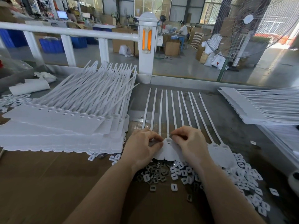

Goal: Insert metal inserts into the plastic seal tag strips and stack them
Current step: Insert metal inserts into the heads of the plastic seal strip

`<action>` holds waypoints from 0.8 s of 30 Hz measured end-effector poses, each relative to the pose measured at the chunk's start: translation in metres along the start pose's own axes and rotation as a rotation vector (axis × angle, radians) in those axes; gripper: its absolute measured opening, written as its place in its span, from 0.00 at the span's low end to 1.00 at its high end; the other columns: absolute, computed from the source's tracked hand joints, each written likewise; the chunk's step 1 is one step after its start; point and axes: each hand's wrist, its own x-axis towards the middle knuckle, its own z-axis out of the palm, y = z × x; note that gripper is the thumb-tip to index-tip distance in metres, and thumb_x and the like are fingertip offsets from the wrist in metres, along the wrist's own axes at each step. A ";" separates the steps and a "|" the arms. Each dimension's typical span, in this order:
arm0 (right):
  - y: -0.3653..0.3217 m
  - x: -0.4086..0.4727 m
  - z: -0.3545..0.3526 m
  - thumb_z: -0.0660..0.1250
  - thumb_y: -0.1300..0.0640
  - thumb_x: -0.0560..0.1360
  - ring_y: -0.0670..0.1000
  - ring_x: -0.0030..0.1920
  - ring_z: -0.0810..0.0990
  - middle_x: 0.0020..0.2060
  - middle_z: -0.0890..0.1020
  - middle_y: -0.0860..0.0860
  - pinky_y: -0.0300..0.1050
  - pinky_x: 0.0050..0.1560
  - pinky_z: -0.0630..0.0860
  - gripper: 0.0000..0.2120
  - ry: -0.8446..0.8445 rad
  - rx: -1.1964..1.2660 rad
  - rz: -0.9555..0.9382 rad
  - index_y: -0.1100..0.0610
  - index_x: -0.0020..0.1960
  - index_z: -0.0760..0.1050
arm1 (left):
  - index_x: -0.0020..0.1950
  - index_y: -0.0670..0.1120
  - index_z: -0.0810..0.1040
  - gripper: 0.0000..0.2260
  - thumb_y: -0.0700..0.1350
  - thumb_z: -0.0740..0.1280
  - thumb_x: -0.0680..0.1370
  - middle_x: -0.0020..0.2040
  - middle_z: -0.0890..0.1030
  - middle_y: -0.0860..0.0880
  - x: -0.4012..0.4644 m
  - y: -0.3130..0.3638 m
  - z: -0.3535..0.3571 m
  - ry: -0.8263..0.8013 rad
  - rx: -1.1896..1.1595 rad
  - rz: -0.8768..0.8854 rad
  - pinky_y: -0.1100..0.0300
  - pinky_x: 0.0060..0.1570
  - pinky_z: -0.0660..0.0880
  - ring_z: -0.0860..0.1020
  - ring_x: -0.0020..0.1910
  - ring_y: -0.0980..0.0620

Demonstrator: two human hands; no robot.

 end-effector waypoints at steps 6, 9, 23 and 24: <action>0.000 0.001 0.004 0.68 0.58 0.74 0.46 0.45 0.77 0.43 0.81 0.48 0.43 0.51 0.74 0.03 -0.030 -0.128 -0.017 0.53 0.44 0.81 | 0.51 0.56 0.80 0.07 0.52 0.66 0.75 0.45 0.72 0.61 0.000 0.000 0.000 0.000 0.009 0.009 0.65 0.48 0.62 0.67 0.50 0.58; 0.000 0.001 0.005 0.68 0.57 0.74 0.47 0.47 0.77 0.45 0.80 0.48 0.45 0.52 0.74 0.04 -0.038 -0.158 -0.015 0.54 0.45 0.82 | 0.51 0.56 0.80 0.07 0.52 0.66 0.75 0.45 0.73 0.61 0.000 0.000 0.000 0.000 0.000 0.011 0.65 0.48 0.62 0.68 0.51 0.58; 0.004 0.001 0.006 0.63 0.59 0.77 0.45 0.48 0.74 0.47 0.78 0.48 0.34 0.47 0.64 0.08 -0.018 -0.221 -0.081 0.55 0.51 0.81 | 0.51 0.56 0.80 0.06 0.52 0.66 0.75 0.43 0.71 0.63 0.000 0.000 0.000 -0.004 0.005 0.006 0.66 0.49 0.61 0.67 0.51 0.59; 0.005 0.000 0.006 0.62 0.59 0.78 0.44 0.48 0.73 0.48 0.78 0.48 0.33 0.47 0.63 0.09 -0.011 -0.223 -0.088 0.55 0.52 0.81 | 0.51 0.56 0.80 0.06 0.52 0.66 0.75 0.44 0.72 0.62 0.000 0.000 0.000 -0.005 0.001 0.005 0.65 0.50 0.62 0.68 0.52 0.59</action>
